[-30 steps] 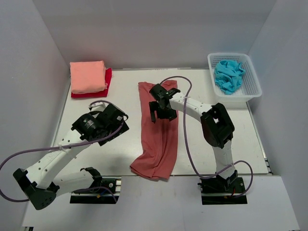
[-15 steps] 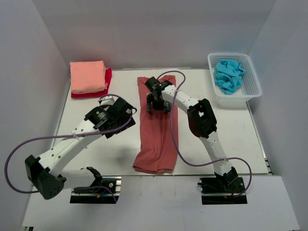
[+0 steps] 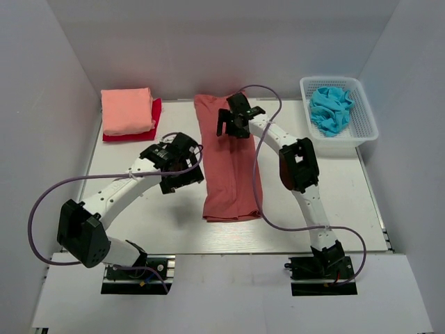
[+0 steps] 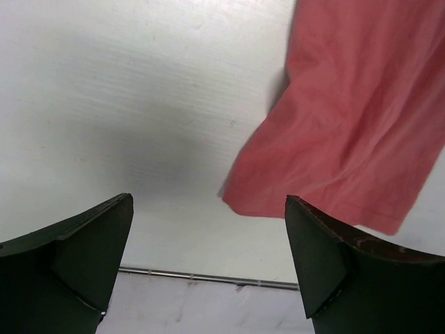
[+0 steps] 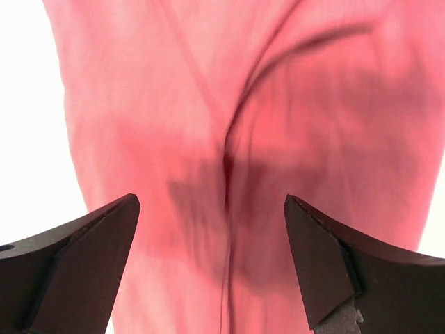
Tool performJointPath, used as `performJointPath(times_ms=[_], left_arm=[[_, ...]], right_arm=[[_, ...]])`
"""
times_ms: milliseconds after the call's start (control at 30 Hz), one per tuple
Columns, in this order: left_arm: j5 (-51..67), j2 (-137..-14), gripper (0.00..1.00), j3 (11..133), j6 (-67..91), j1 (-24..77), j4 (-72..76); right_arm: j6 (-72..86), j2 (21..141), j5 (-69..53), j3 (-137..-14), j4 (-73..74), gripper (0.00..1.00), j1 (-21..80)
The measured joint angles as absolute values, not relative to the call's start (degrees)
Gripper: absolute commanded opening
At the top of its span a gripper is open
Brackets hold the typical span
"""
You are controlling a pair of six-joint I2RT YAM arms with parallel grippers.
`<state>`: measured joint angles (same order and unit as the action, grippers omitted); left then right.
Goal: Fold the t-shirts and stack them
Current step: Grab the bottom of the folded rectangular tshirt with both arms
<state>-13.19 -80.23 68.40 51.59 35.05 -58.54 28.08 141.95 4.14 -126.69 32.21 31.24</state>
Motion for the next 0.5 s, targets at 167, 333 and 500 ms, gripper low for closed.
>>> performJointPath(times_ms=[167, 333, 500], left_arm=[[-7.51, -78.41, 1.0, 58.83, 50.61, 35.33, -54.81], [1.63, -76.36, 0.97, 46.41, 50.81, 36.36, -46.68], [4.56, -76.4, 0.94, 42.33, 50.81, 37.43, -39.46]], right_arm=[[27.9, 126.72, 2.63, -111.42, 29.87, 0.9, 31.88], [29.28, 101.78, 1.37, -89.6, 25.76, 0.9, 32.38], [31.2, 85.86, 1.83, -69.3, 27.16, 0.9, 31.83]])
